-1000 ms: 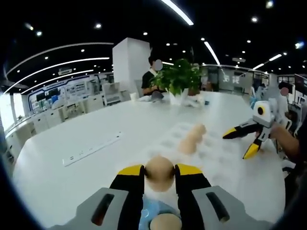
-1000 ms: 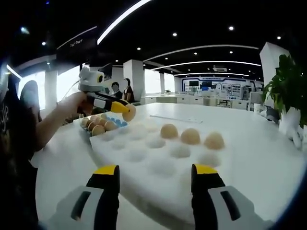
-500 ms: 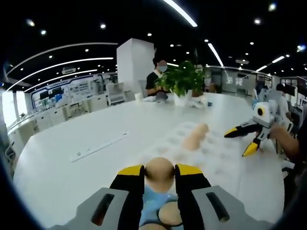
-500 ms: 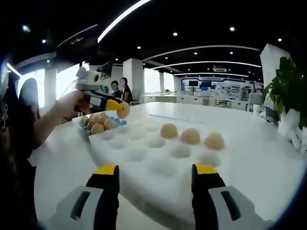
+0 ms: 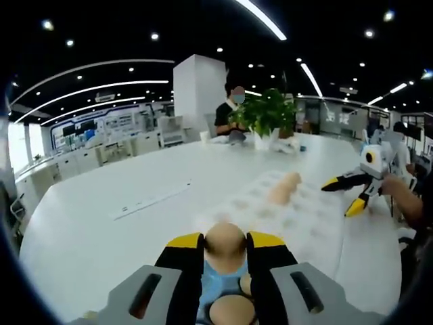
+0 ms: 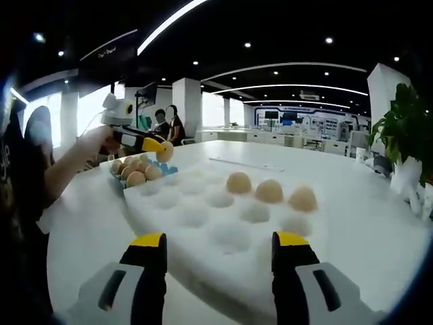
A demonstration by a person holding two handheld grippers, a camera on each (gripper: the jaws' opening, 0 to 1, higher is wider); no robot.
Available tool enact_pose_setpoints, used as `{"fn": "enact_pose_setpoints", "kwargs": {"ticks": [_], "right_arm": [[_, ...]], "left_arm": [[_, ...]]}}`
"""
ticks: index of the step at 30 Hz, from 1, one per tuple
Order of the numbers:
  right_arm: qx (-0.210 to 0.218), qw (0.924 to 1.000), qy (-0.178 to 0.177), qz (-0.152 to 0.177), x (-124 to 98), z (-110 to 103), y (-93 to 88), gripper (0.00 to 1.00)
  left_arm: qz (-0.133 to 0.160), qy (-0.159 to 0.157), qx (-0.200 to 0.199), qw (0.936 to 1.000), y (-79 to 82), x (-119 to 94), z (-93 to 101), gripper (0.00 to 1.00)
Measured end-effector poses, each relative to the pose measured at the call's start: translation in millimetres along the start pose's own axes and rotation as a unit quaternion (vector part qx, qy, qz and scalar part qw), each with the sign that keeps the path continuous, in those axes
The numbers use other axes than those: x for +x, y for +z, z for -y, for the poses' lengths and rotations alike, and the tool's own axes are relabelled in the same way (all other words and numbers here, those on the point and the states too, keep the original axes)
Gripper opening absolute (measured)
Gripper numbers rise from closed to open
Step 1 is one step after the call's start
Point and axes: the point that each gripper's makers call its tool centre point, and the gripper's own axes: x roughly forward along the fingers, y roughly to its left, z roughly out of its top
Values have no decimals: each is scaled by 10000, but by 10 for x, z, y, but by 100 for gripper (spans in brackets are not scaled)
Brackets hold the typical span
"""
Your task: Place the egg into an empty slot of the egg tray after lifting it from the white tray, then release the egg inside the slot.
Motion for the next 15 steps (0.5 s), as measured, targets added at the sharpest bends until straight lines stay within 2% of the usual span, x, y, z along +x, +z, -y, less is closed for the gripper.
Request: {"fn": "enact_pose_setpoints", "kwargs": {"ticks": [15], "right_arm": [[-50, 9999, -64, -69, 12, -7, -7, 67]], "left_arm": [[80, 173, -79, 9998, -40, -155, -151, 24]]}}
